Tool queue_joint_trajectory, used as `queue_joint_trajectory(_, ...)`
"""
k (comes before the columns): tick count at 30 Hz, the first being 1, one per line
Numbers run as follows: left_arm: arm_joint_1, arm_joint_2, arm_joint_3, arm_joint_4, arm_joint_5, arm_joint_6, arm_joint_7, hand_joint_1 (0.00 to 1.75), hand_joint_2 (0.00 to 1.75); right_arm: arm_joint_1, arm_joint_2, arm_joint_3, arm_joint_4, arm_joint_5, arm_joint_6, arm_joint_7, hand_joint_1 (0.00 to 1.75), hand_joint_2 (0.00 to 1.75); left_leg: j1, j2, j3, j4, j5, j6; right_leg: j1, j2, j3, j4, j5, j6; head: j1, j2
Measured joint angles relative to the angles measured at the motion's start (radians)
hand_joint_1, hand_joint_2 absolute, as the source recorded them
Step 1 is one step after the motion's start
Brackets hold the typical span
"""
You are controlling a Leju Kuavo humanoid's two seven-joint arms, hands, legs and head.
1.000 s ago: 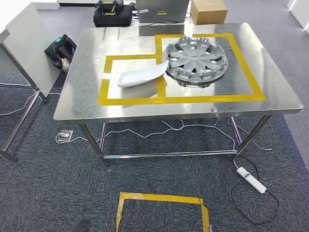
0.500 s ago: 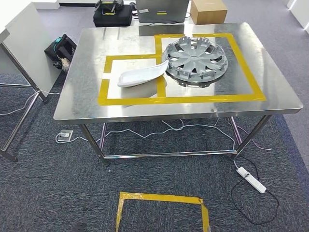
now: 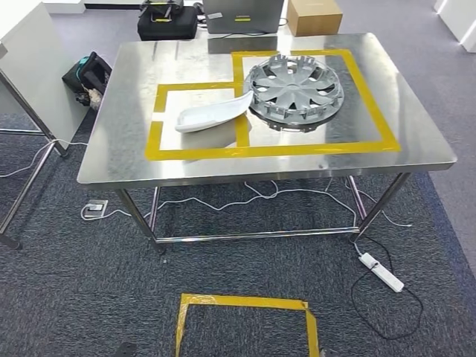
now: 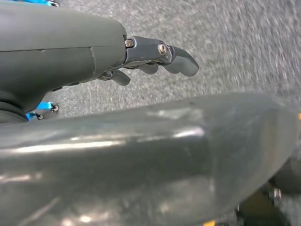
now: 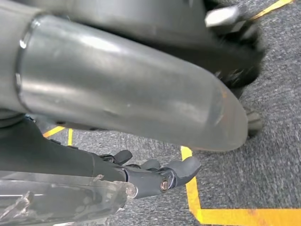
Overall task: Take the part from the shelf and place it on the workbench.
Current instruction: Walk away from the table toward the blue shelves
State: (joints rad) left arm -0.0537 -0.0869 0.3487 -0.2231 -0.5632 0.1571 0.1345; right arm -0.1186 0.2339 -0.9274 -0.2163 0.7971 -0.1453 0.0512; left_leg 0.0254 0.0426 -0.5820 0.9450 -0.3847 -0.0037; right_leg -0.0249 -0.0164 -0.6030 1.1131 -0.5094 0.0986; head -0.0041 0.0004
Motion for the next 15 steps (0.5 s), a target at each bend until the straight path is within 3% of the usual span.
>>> queue_joint_trajectory(1,0.000,0.000,0.000,0.000,-0.002,-0.001,0.000,0.00,0.00,-0.002,0.001,0.000,0.000,-0.001,0.001,0.000,0.00,0.00,0.003,0.006,-0.003,0.009,-0.004,-0.010,-0.003,-0.012,0.038,-0.065,0.019,0.003,0.001,0.000)
queue_joint_trajectory(2,0.000,0.001,0.000,0.000,-0.003,-0.002,-0.001,0.00,0.00,-0.005,0.002,0.000,0.000,-0.001,0.001,0.000,0.00,0.00,0.004,0.011,-0.004,0.017,-0.007,-0.020,-0.003,-0.021,0.063,-0.106,0.030,-0.002,0.000,0.000)
queue_joint_trajectory(3,0.000,0.002,0.000,0.001,-0.003,-0.002,-0.001,0.00,0.00,-0.007,0.003,0.000,0.000,-0.002,0.001,0.000,0.00,0.00,0.003,0.016,-0.004,0.022,-0.011,-0.027,-0.002,-0.023,0.068,-0.119,0.030,-0.011,-0.001,0.000)
queue_joint_trajectory(6,0.000,0.000,0.000,0.001,-0.004,-0.002,-0.001,0.00,0.00,-0.007,0.002,0.000,0.000,-0.002,0.002,0.000,0.00,0.00,0.008,0.023,-0.001,0.027,-0.017,-0.043,0.003,-0.001,0.054,-0.105,0.033,-0.049,-0.005,0.000)
queue_joint_trajectory(8,0.000,-0.001,0.000,0.001,-0.004,-0.002,-0.002,0.00,0.00,-0.005,0.002,0.000,0.000,-0.003,0.002,0.000,0.00,0.00,0.010,0.001,-0.022,0.084,-0.067,-0.050,0.002,0.013,0.052,-0.104,0.042,-0.066,-0.006,0.000)
queue_joint_trajectory(10,0.001,-0.002,0.000,0.002,-0.004,-0.002,-0.002,0.00,0.00,-0.005,0.003,0.000,0.000,-0.003,0.002,0.000,0.00,0.00,0.006,-0.026,-0.076,0.219,-0.150,-0.048,0.004,0.029,0.045,-0.104,0.051,-0.077,-0.009,0.000)
queue_joint_trajectory(11,0.002,-0.002,0.000,0.002,-0.005,-0.002,-0.002,0.00,0.00,-0.005,0.003,0.000,0.000,-0.003,0.002,0.000,0.00,0.00,0.004,-0.032,-0.103,0.286,-0.180,-0.045,0.006,0.038,0.041,-0.104,0.053,-0.079,-0.010,0.000)
queue_joint_trajectory(12,0.002,-0.002,0.000,0.002,-0.007,-0.003,-0.002,0.00,0.00,-0.004,0.003,0.000,0.000,-0.005,0.002,0.000,0.00,0.00,0.002,-0.034,-0.117,0.325,-0.191,-0.041,0.008,0.048,0.037,-0.104,0.056,-0.080,-0.010,0.000)
queue_joint_trajectory(13,0.002,-0.002,0.000,0.002,-0.013,-0.005,0.000,0.00,0.00,-0.003,0.003,0.000,0.000,-0.008,0.002,0.000,0.00,0.00,0.000,-0.036,-0.114,0.326,-0.183,-0.035,0.009,0.060,0.034,-0.104,0.058,-0.079,-0.010,0.000)
queue_joint_trajectory(15,0.002,-0.002,-0.001,0.002,-0.032,-0.011,0.008,0.00,0.00,-0.004,0.003,0.000,0.000,-0.016,0.002,0.000,0.00,0.00,-0.003,-0.052,-0.055,0.222,-0.124,-0.023,0.010,0.084,0.032,-0.104,0.061,-0.075,-0.010,0.000)
